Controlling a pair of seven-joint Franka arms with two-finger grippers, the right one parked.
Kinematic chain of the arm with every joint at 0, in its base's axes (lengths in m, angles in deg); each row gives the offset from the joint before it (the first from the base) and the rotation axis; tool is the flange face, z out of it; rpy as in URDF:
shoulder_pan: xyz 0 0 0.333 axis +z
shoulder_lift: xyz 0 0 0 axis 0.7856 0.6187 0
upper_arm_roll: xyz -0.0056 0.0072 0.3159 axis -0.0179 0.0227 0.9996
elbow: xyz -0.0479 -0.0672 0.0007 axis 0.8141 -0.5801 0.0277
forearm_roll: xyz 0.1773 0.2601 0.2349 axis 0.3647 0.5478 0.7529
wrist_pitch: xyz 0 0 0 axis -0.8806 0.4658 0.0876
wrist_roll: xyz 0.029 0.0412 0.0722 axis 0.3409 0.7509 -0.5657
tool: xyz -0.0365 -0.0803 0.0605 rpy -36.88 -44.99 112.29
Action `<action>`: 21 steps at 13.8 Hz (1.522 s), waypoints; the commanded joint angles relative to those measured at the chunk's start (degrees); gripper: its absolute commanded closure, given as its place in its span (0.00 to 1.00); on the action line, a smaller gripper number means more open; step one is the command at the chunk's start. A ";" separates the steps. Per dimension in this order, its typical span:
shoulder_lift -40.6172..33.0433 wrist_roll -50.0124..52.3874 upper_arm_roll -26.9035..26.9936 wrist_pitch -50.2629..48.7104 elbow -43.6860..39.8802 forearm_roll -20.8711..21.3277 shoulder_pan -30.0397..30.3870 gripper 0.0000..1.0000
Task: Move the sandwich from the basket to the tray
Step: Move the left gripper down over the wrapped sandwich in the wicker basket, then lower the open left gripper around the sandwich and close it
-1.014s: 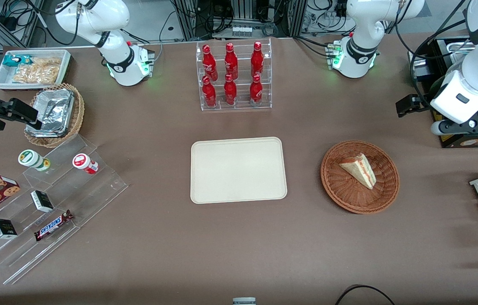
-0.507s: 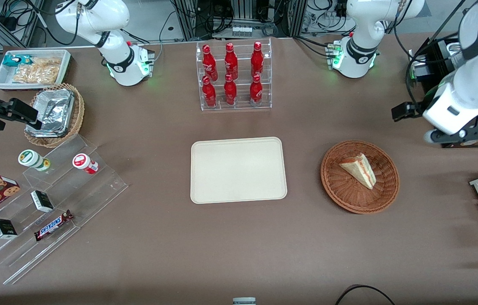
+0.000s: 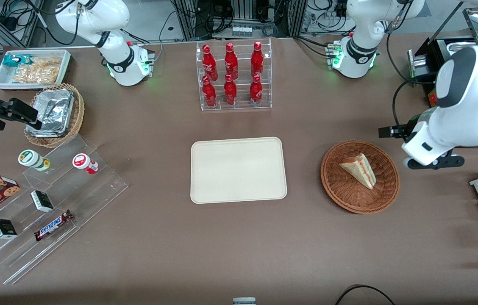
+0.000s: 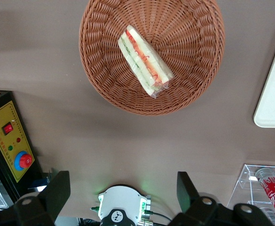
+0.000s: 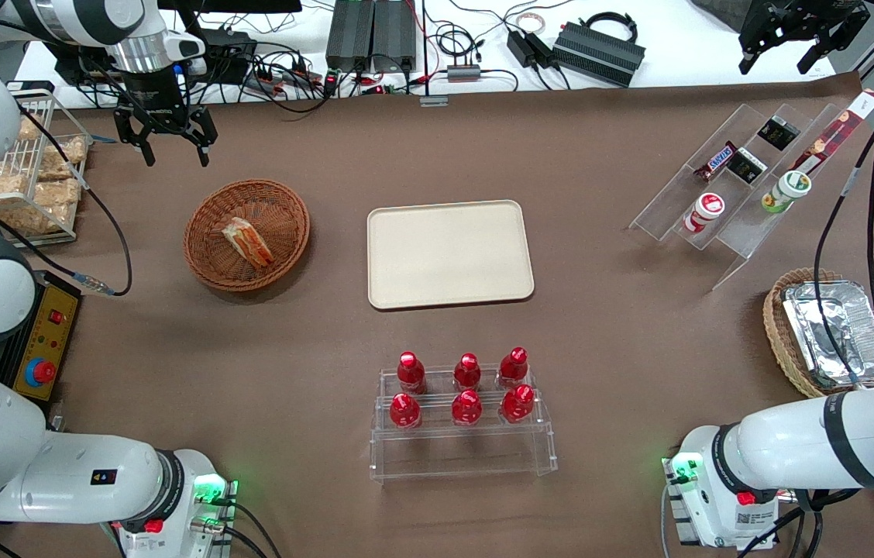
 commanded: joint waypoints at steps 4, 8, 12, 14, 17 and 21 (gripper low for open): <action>6.32 0.94 -0.12 3.76 -0.59 0.64 0.12 0.00; 7.83 5.41 -0.12 9.02 2.73 0.81 -0.06 0.00; 3.70 18.31 -0.12 23.77 14.85 0.99 -0.50 0.00; 1.77 24.46 -0.12 30.28 19.78 0.99 -1.20 0.00; -1.05 36.51 -0.12 44.07 29.00 0.99 -1.29 0.00; -2.11 43.97 -0.12 47.36 32.19 0.99 -1.38 0.00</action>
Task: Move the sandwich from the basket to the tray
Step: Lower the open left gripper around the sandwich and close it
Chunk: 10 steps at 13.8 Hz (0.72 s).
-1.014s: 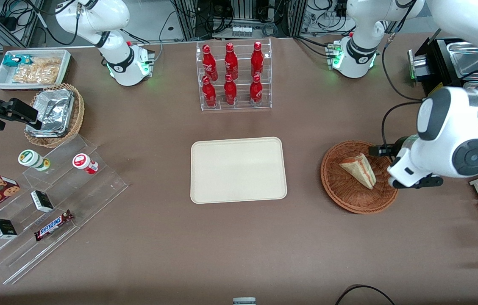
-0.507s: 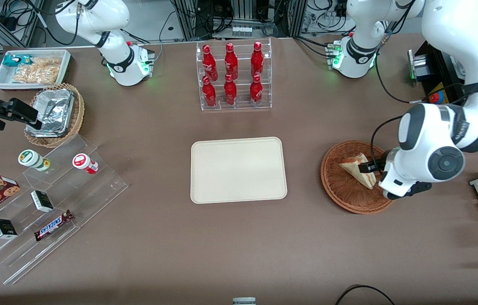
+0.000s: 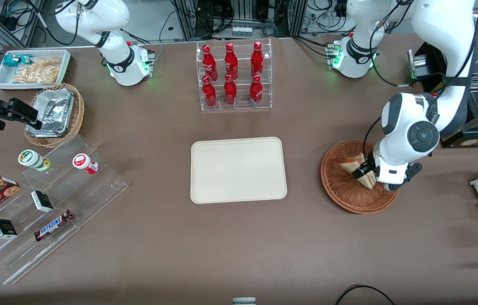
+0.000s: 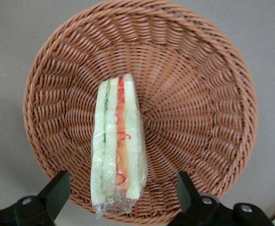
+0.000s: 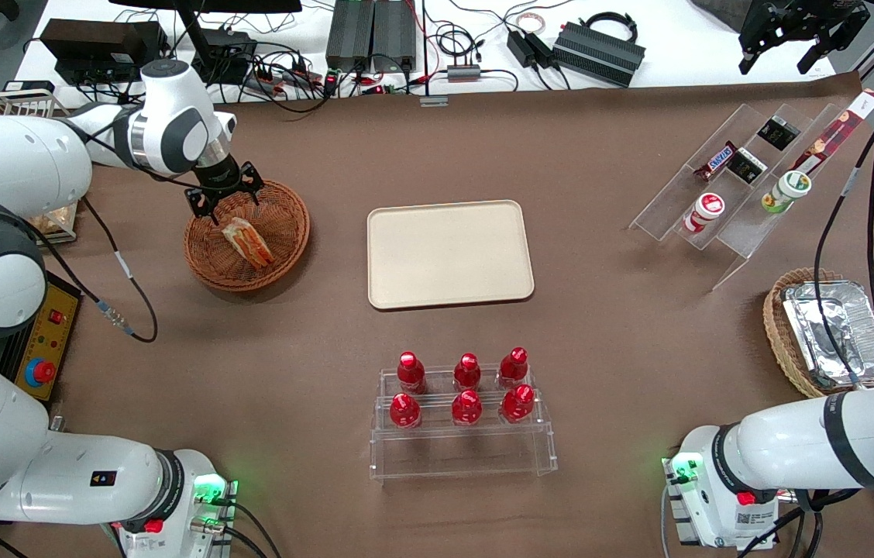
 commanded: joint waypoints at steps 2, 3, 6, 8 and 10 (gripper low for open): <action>-2.59 8.30 0.12 2.74 3.66 1.01 -0.80 0.00; -2.59 9.44 0.12 3.79 4.19 1.01 -0.80 0.00; -2.51 17.78 0.12 9.94 6.74 1.01 -0.71 0.00; -2.33 18.33 0.12 10.40 6.92 1.01 -0.71 0.00; -2.16 18.33 0.20 10.31 7.01 1.01 -0.71 0.00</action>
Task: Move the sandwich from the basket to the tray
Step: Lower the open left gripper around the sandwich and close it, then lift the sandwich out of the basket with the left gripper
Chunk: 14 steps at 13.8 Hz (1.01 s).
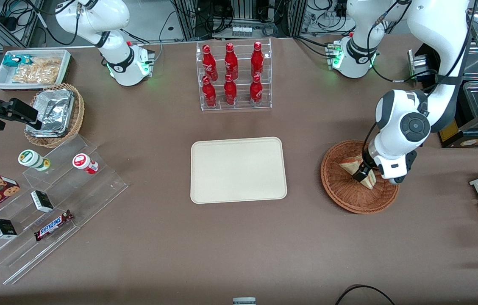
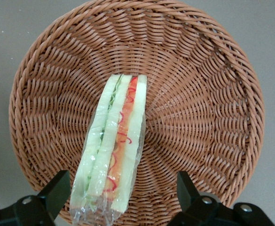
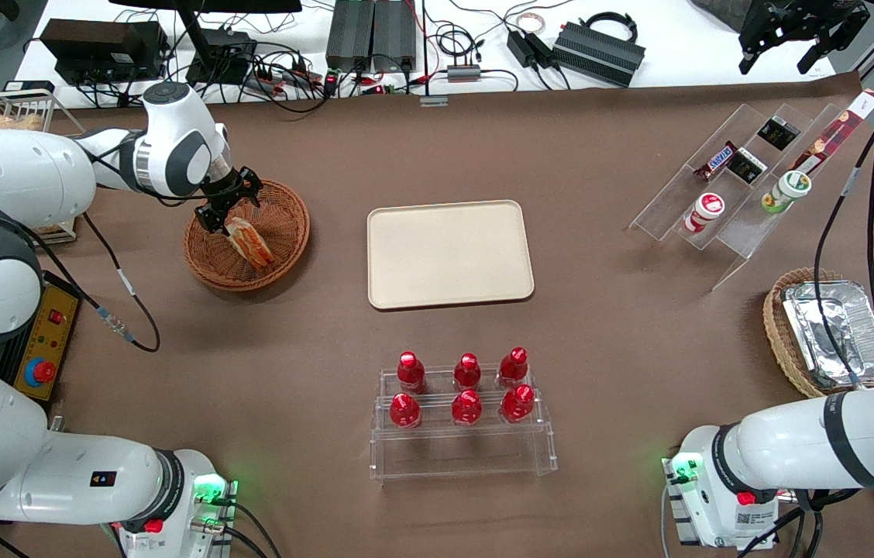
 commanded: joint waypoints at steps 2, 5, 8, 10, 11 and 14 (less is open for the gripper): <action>-0.69 2.02 0.22 0.89 1.85 1.00 -0.33 0.00; 0.80 2.28 0.22 0.89 1.85 1.00 -0.24 0.00; 1.94 3.77 0.22 0.89 1.59 0.92 -0.24 0.13; 2.03 4.13 0.22 0.72 1.50 0.92 -0.24 0.46; 2.12 4.13 0.22 0.71 1.58 0.92 -0.24 0.59; 1.51 3.43 0.22 -1.82 0.28 1.00 -0.24 0.87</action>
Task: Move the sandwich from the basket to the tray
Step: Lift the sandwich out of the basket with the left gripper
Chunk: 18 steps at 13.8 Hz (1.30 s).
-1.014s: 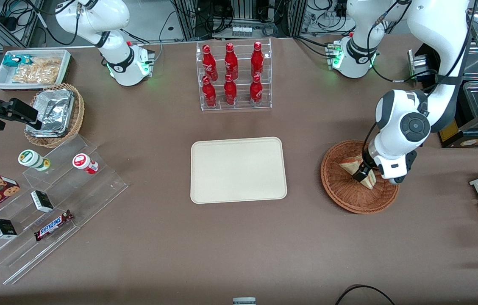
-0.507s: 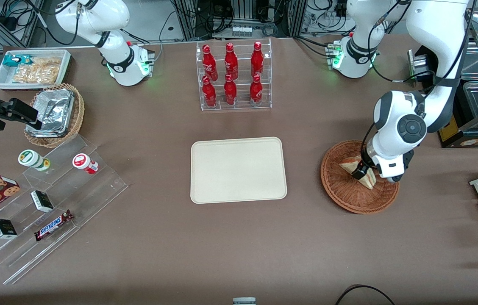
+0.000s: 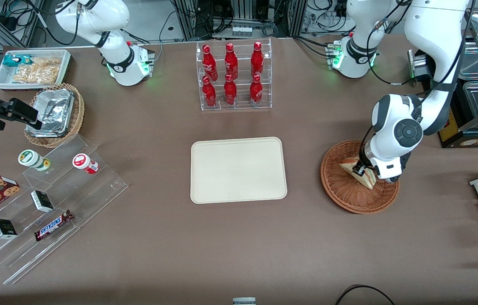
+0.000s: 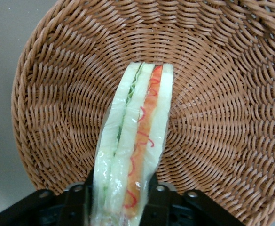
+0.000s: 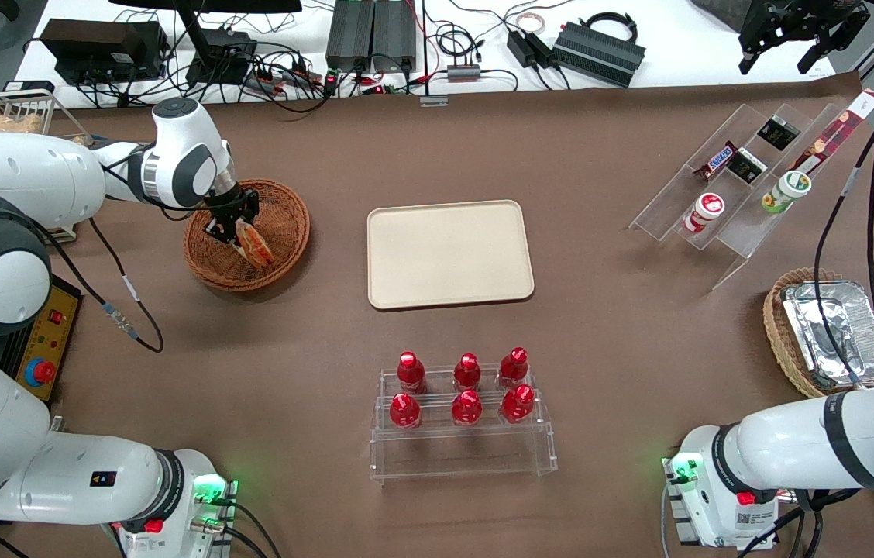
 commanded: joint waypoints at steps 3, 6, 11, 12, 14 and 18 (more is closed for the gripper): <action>-0.03 0.34 -0.15 -12.64 -9.15 0.92 -0.78 0.91; 2.87 -3.86 -0.15 -13.19 -11.81 0.92 -5.17 0.93; 3.40 -19.76 -0.15 -17.40 -14.70 3.36 -9.22 0.94; 3.75 -23.62 -0.15 -19.85 -16.80 4.16 -9.31 0.94; 4.98 -26.47 -0.24 -23.90 -20.67 4.08 -10.97 0.94; 10.76 -24.11 -0.24 -24.27 -27.87 3.47 -16.25 0.94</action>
